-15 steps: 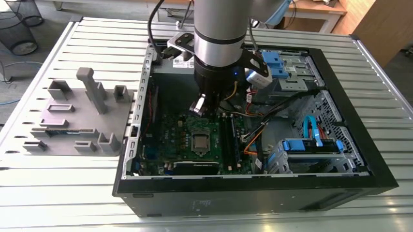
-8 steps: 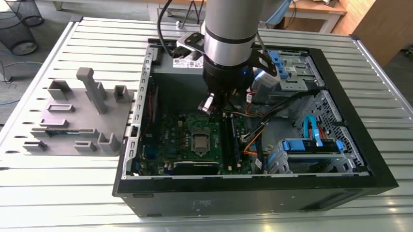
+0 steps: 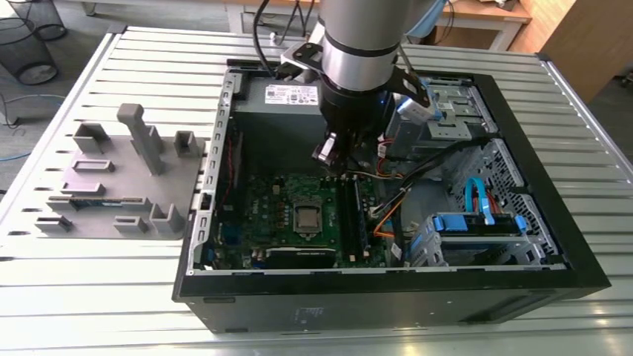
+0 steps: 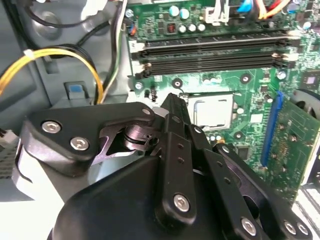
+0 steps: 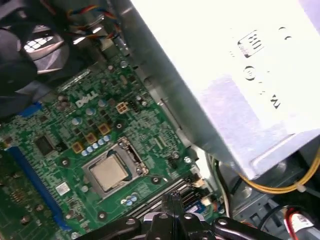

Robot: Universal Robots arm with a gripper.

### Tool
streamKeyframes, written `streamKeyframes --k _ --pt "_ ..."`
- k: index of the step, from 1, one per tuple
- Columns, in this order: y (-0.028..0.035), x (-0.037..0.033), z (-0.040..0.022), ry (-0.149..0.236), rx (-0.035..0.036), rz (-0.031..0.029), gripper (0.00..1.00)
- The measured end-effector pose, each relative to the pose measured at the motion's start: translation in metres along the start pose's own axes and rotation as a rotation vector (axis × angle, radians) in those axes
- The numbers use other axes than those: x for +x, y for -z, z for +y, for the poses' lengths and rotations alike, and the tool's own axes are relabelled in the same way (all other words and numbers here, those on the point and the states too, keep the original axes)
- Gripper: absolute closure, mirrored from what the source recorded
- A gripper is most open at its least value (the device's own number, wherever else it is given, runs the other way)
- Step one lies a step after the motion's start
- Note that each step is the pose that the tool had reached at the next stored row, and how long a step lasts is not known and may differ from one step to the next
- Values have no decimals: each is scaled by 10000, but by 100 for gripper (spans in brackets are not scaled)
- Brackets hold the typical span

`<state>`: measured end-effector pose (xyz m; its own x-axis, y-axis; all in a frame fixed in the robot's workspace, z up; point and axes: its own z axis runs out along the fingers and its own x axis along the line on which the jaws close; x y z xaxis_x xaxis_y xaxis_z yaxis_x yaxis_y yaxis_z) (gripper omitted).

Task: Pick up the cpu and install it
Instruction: 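Install the first cpu locking lever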

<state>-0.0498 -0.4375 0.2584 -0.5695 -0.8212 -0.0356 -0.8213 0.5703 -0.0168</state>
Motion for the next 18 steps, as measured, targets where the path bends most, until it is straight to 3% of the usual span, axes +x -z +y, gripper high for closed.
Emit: streamKeyframes --k 18 --pt "-141 -76 76 -1 0 -2 89"
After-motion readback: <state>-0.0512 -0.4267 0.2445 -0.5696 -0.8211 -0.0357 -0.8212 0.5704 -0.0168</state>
